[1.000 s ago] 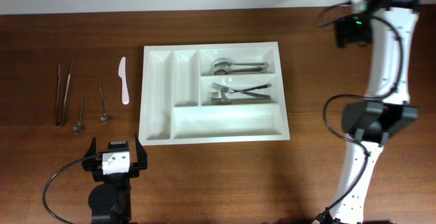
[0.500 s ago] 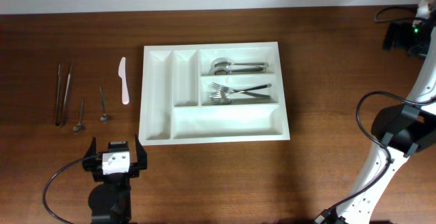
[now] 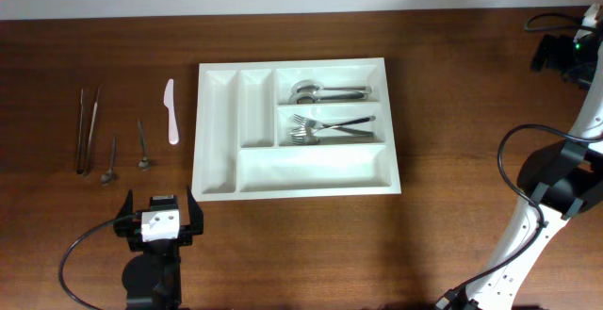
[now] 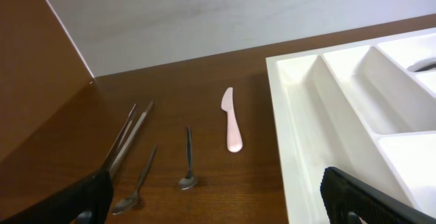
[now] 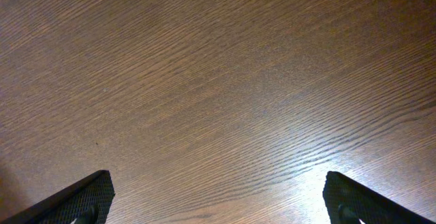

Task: Pack container
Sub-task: 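Move the left gripper over the silver tongs left of the tray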

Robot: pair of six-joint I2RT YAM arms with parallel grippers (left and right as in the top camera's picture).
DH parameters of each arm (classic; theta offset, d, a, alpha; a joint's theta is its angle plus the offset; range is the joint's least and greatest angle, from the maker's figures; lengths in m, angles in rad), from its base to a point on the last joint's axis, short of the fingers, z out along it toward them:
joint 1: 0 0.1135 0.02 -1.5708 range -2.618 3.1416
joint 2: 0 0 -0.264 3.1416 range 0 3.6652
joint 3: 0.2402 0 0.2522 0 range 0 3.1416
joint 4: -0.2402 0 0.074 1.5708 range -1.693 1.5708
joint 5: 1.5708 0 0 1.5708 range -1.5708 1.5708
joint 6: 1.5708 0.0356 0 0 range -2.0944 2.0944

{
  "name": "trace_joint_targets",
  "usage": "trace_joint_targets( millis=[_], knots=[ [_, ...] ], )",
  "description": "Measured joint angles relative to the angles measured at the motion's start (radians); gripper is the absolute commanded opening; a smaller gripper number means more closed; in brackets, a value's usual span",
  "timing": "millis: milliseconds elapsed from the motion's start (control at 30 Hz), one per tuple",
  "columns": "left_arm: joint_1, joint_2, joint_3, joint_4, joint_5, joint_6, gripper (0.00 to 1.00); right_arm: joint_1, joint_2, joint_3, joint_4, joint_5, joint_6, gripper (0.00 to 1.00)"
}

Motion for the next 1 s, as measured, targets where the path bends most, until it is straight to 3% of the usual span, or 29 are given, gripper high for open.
trace_joint_targets(
  millis=[267, 433, 567, 800, 1000],
  knots=[
    [0.01, 0.0, 0.028, -0.071, 0.055, -0.047, 0.99, 0.0, 0.0, 0.0, 0.0, 0.0, 0.001, 0.99],
    [0.107, 0.074, 0.25, -0.267, 0.049, -0.096, 0.99, 0.0, 0.0, 0.0, 0.001, -0.003, 0.003, 0.99],
    [0.222, 0.248, 0.513, -0.439, 0.047, -0.11, 0.99, 0.0, 0.0, 0.0, -0.001, -0.004, 0.003, 0.99],
    [0.411, 0.746, 1.017, -0.823, 0.155, -0.113, 0.99, 0.0, 0.0, 0.0, 0.001, -0.01, 0.007, 0.99],
    [0.446, 1.071, 1.24, -0.883, 0.338, -0.113, 0.99, 0.0, 0.0, 0.0, 0.001, -0.011, 0.01, 0.99]
  ],
)
